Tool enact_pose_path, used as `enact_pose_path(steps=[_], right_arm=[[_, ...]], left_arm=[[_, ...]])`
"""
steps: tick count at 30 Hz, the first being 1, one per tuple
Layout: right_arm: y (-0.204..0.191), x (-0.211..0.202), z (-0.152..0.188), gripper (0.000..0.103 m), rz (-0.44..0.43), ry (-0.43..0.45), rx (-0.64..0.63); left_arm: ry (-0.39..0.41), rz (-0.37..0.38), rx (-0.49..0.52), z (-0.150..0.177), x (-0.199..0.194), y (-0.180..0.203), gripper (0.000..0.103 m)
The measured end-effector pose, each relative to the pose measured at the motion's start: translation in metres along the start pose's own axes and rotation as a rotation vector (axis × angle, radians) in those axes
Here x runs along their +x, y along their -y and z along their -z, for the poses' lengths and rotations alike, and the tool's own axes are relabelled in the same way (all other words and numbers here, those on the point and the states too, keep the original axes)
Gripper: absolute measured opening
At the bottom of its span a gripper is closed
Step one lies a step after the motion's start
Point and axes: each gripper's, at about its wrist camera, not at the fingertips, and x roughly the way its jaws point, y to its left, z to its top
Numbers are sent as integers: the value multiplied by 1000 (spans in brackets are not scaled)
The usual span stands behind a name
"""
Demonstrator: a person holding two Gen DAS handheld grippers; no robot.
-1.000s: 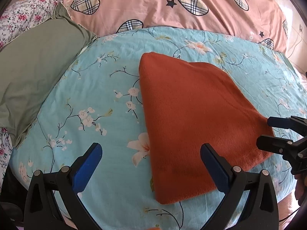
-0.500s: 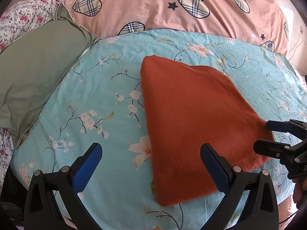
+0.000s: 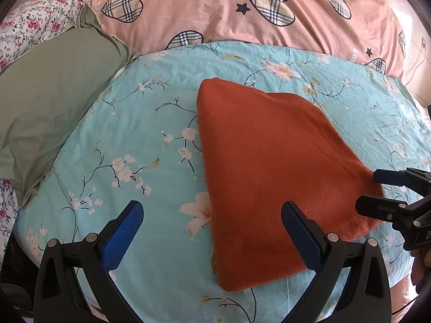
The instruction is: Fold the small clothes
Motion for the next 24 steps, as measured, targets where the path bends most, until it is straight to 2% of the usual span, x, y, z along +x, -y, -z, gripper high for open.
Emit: enact_pose_path(steps=[24], right_arm=[[-1, -2, -1, 97, -2, 8, 2]], left_arm=[[0, 9, -5, 2, -1, 3, 102]])
